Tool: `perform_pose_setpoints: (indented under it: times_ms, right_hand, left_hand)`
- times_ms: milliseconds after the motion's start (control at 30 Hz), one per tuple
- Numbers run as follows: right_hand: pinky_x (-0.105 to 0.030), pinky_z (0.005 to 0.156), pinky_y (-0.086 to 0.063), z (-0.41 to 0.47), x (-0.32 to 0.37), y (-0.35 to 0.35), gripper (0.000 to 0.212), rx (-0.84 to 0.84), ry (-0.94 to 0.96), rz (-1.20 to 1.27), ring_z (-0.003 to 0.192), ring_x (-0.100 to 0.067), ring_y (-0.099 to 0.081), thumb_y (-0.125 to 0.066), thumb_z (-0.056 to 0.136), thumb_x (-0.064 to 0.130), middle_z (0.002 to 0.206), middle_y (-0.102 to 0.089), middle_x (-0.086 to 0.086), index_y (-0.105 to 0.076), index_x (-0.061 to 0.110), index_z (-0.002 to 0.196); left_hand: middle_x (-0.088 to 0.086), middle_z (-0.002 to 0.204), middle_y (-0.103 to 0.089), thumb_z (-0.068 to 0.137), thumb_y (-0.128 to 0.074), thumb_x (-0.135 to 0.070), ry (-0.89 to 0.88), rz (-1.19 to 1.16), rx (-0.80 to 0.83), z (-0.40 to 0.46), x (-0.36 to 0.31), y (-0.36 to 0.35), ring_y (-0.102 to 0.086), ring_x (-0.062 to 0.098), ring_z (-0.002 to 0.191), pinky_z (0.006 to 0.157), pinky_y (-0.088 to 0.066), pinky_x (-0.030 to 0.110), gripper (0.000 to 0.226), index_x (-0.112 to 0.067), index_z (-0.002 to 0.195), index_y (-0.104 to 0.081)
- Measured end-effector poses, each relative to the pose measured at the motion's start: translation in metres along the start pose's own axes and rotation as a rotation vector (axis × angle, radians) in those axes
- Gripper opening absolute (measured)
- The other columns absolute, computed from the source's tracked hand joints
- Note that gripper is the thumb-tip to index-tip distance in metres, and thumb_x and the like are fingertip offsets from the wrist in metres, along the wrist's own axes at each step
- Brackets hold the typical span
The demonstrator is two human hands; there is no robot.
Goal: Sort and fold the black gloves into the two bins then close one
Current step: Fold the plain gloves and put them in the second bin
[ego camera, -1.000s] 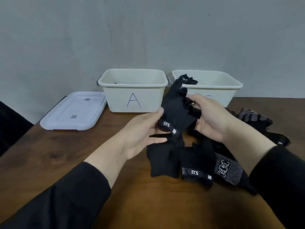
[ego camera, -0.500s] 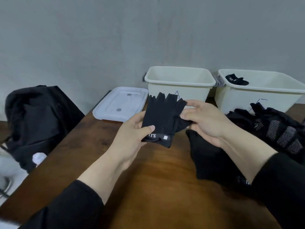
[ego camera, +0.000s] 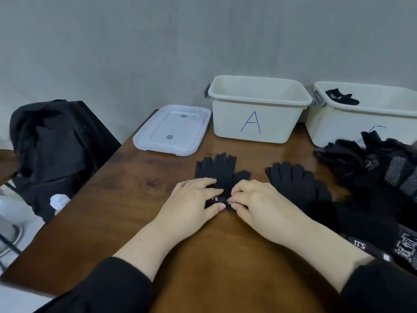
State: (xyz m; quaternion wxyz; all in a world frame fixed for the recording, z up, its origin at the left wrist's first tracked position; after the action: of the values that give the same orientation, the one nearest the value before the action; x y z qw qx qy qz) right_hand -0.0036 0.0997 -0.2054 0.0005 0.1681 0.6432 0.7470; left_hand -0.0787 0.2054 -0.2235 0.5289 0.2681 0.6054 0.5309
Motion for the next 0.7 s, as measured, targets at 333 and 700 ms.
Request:
perform_pose_setpoints:
  times_ms: [333, 700]
  right_hand:
    - [-0.008, 0.093, -0.041, -0.069, -0.033, 0.085, 0.026, -0.212, -0.176, 0.068, 0.107, 0.003, -0.056, -0.054, 0.098, 0.042, 0.111, -0.062, 0.023, -0.070, 0.032, 0.116]
    - [-0.022, 0.102, -0.041, -0.214, -0.110, 0.063, 0.046, -0.137, -0.424, -0.133, 0.119, -0.011, -0.060, -0.073, 0.086, 0.045, 0.131, -0.061, 0.013, -0.069, 0.024, 0.127]
  left_hand:
    - [-0.005, 0.138, -0.062, 0.100, -0.043, -0.049, -0.155, -0.042, -0.270, -0.003, -0.057, 0.028, -0.050, 0.012, 0.133, 0.112, -0.026, 0.030, 0.044, -0.024, 0.123, -0.072]
    - [-0.009, 0.157, -0.042, 0.103, -0.046, -0.052, -0.501, -0.053, 0.007, 0.004, -0.230, -0.056, -0.031, 0.009, 0.145, 0.119, -0.013, 0.027, 0.052, -0.030, 0.150, -0.047]
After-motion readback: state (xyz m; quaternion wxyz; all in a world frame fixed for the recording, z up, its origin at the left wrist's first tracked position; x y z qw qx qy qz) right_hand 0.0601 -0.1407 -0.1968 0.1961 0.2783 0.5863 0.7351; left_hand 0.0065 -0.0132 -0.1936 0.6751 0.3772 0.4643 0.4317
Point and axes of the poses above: each hand's wrist, its own z-axis towards the middle knuckle, its own y-axis out of the back of the hand, x = y × z, the point moved 9 cm from there along z, towards the middle knuckle
